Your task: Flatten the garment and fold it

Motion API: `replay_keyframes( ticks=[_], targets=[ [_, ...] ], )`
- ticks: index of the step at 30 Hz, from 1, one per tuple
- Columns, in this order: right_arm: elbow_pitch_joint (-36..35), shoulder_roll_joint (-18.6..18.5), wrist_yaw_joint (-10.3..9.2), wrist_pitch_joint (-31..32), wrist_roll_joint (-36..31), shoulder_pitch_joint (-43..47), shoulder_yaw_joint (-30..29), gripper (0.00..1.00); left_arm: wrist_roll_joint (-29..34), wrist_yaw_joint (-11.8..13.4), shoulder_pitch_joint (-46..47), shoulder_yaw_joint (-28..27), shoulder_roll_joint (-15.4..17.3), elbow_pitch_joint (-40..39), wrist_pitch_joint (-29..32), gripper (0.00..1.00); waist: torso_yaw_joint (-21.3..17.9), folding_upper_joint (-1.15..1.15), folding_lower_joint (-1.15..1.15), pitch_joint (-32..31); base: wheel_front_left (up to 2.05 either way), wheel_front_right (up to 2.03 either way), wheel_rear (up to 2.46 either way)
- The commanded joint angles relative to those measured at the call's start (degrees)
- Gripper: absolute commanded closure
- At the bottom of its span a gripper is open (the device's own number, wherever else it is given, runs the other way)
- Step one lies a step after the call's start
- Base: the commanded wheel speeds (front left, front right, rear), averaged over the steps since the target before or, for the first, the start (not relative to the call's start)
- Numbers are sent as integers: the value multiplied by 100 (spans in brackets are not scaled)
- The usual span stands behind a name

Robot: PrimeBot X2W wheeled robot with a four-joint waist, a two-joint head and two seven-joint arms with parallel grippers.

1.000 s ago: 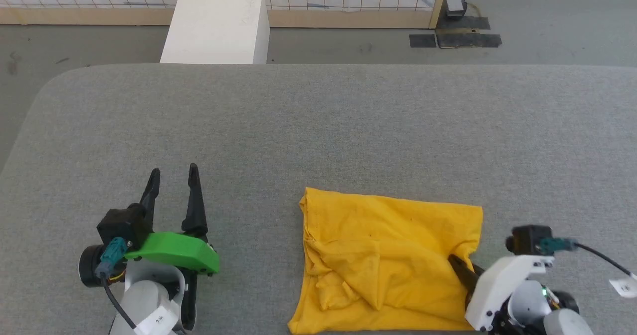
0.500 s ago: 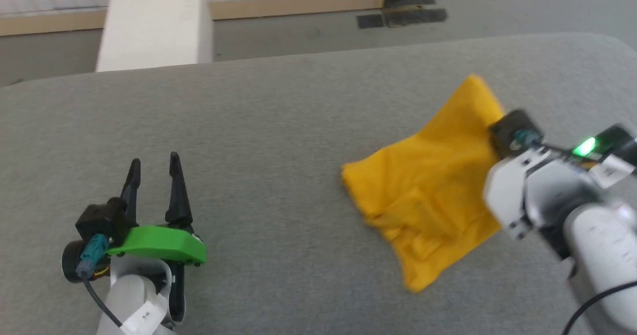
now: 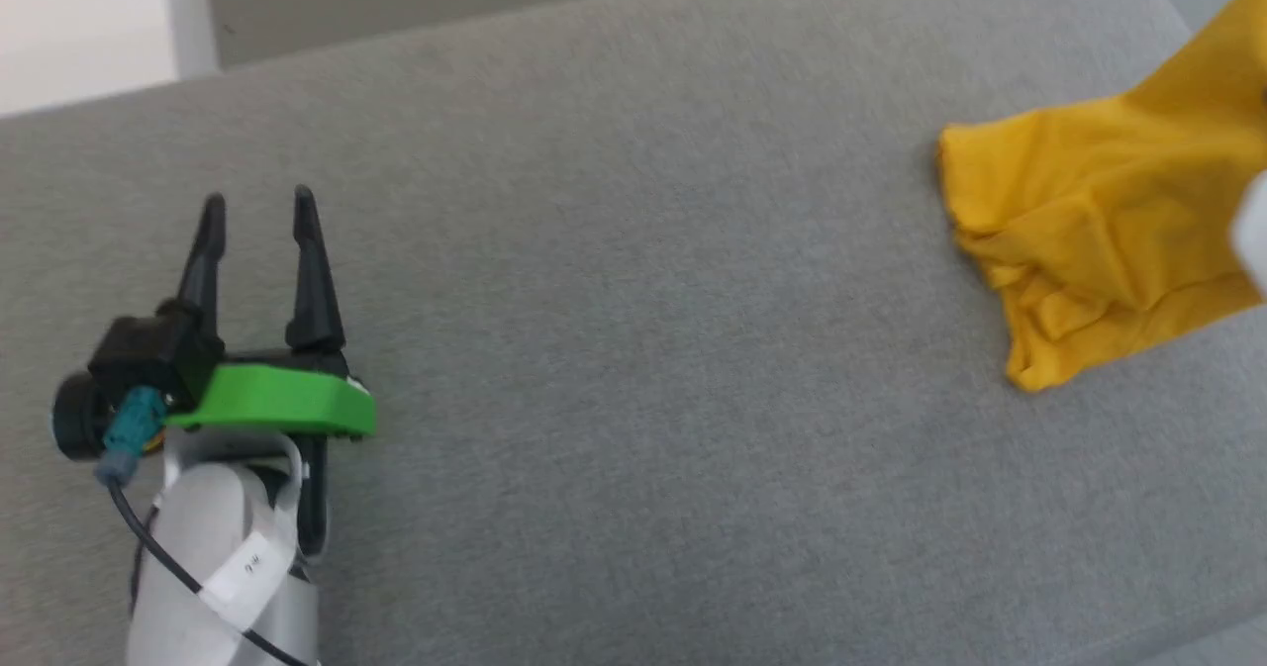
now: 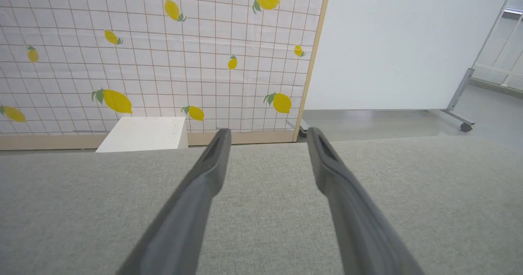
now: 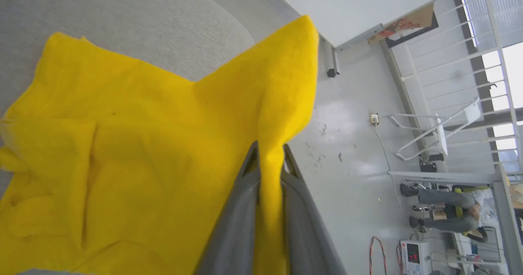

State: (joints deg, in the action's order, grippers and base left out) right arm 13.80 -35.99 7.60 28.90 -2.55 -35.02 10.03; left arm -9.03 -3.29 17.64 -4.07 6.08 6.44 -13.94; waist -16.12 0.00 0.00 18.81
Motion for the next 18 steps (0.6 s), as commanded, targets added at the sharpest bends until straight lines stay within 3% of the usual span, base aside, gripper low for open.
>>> replay_keyframes(
  ticks=[1,11,18],
  targets=[
    [135,18,-11,-162,-72,-157,-150,100,45,17,134,7,90,-74,51,0,-506,0,0,641,0,0,0],
    [1202,571,-11,-1296,-709,-619,-1640,100,152,-2,386,105,360,-540,465,0,-366,0,0,1338,0,0,0],
    [1671,857,-11,-1749,-1194,-911,-2405,100,149,6,448,153,418,-661,550,0,-178,0,0,1499,0,0,0]
  ],
)
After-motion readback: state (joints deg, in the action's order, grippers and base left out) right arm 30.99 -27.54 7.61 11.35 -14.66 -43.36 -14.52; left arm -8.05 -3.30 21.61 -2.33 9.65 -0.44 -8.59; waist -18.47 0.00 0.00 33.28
